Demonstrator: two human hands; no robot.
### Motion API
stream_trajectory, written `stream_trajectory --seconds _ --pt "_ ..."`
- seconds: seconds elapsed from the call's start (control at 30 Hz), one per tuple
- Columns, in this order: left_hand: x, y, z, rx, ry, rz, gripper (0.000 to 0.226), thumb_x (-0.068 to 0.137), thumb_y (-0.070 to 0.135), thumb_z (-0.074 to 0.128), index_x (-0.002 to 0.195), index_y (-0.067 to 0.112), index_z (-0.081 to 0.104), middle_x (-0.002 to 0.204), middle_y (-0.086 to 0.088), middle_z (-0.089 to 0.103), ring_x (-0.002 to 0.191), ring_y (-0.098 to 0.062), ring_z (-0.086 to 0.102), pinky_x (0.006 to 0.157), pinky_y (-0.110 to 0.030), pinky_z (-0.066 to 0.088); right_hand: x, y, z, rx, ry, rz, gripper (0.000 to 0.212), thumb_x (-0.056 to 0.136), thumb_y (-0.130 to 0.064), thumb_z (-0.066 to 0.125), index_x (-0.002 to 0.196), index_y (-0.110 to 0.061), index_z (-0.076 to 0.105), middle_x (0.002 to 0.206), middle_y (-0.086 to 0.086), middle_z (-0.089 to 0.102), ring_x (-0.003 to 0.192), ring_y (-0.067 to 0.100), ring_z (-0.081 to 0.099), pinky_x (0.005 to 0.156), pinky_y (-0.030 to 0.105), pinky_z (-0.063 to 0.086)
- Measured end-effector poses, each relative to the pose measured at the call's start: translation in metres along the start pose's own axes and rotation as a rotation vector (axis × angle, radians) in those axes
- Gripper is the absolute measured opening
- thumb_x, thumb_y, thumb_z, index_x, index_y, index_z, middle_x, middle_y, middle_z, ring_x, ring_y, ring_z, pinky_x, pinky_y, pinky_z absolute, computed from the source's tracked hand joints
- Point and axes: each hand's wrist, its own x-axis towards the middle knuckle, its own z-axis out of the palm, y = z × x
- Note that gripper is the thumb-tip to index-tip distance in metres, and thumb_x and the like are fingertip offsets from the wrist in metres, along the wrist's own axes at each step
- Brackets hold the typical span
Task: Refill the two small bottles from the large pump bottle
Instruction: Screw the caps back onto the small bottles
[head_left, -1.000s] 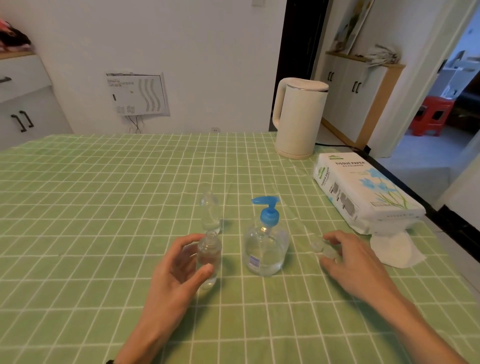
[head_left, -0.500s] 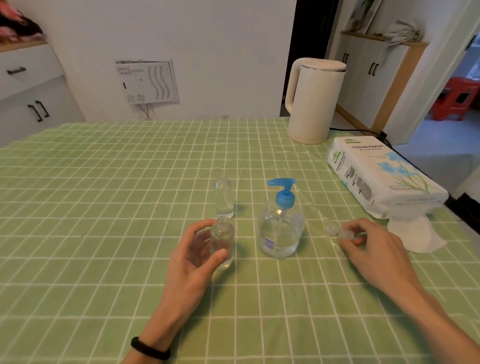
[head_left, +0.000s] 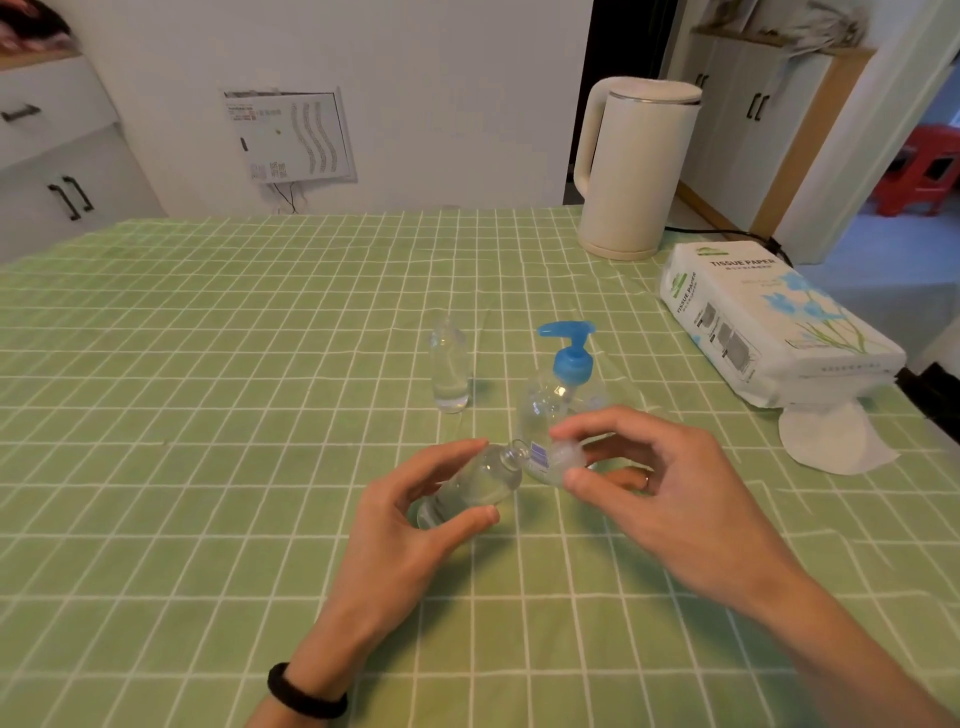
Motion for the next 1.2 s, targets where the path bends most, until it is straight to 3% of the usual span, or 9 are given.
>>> stream_trajectory --seconds 0.3,0.5,0.63,0.73,0.83,0.93,1.07,1.13,1.2 --pt "-0.004 0.004 -0.003 0.091 -0.031 -0.012 0.054 0.079 0.026 0.087 0.129 0.038 0.071 0.128 0.022 0.073 0.123 -0.005 0.068 0.104 -0.033 0.051 0.008 -0.003 0.008 -0.185 -0.036 -0.071 0.023 0.09 -0.021 0.08 0.108 -0.036 0.079 0.108 -0.02 0.075 0.1 0.006 0.074 0.08 0.021 0.06" --pt "-0.004 0.005 -0.002 0.1 -0.05 -0.027 0.054 0.079 0.028 0.086 0.128 0.042 0.07 0.128 0.021 0.074 0.124 -0.007 0.067 0.108 -0.038 0.05 0.014 -0.005 0.008 -0.339 -0.128 -0.134 0.029 0.089 -0.013 0.082 0.112 -0.032 0.079 0.106 -0.019 0.074 0.098 0.007 0.072 0.08 0.022 0.06" --pt "-0.004 0.005 -0.002 0.105 -0.062 -0.028 0.054 0.078 0.028 0.086 0.126 0.045 0.07 0.128 0.023 0.073 0.124 -0.002 0.066 0.108 -0.028 0.051 0.016 -0.005 0.009 -0.429 -0.127 -0.136 0.019 0.087 -0.045 0.076 0.102 -0.033 0.078 0.093 -0.021 0.074 0.088 0.003 0.071 0.074 0.025 0.058" --pt "-0.003 0.003 -0.003 0.105 -0.075 -0.025 0.055 0.08 0.02 0.088 0.126 0.045 0.071 0.128 0.022 0.074 0.124 -0.003 0.067 0.108 -0.024 0.05 0.015 -0.005 0.006 -0.504 -0.146 -0.092 0.051 0.082 -0.075 0.061 0.117 -0.04 0.071 0.096 -0.025 0.07 0.088 -0.002 0.069 0.072 0.024 0.057" --pt "-0.002 0.002 -0.004 0.093 -0.074 -0.02 0.056 0.08 0.016 0.089 0.126 0.043 0.072 0.127 0.019 0.074 0.123 -0.005 0.068 0.106 -0.02 0.049 0.014 -0.009 0.002 -0.401 -0.208 -0.104 0.048 0.089 -0.058 0.064 0.135 -0.051 0.057 0.115 -0.027 0.064 0.096 0.001 0.069 0.072 0.022 0.059" --pt "-0.001 0.002 -0.004 0.097 -0.066 -0.023 0.056 0.078 0.02 0.09 0.126 0.044 0.072 0.127 0.019 0.075 0.123 -0.006 0.068 0.106 -0.02 0.05 0.016 -0.01 0.004 -0.458 -0.213 -0.147 0.024 0.1 -0.039 0.065 0.123 -0.044 0.067 0.11 -0.023 0.07 0.095 0.004 0.07 0.074 0.024 0.059" --pt "-0.002 0.003 -0.003 0.087 -0.054 -0.035 0.053 0.076 0.035 0.086 0.126 0.047 0.071 0.127 0.021 0.074 0.123 -0.005 0.069 0.106 -0.032 0.051 0.016 -0.01 0.003 -0.489 -0.182 -0.103 0.027 0.095 -0.061 0.061 0.111 -0.043 0.073 0.098 -0.026 0.072 0.087 0.001 0.07 0.072 0.025 0.058" --pt "-0.002 0.005 -0.003 0.086 -0.052 -0.043 0.052 0.077 0.036 0.085 0.126 0.047 0.071 0.127 0.021 0.074 0.123 -0.006 0.068 0.106 -0.034 0.05 0.014 -0.012 0.003 -0.445 -0.189 -0.116 0.035 0.092 -0.062 0.061 0.123 -0.046 0.069 0.107 -0.029 0.069 0.091 -0.001 0.069 0.074 0.023 0.059" --pt "-0.002 0.004 -0.005 0.1 -0.054 -0.051 0.055 0.078 0.03 0.089 0.126 0.047 0.071 0.127 0.021 0.074 0.123 -0.005 0.068 0.106 -0.035 0.049 0.013 -0.013 0.005 -0.474 -0.194 -0.121 0.026 0.094 -0.057 0.062 0.115 -0.044 0.07 0.103 -0.027 0.07 0.089 -0.001 0.069 0.071 0.023 0.058"
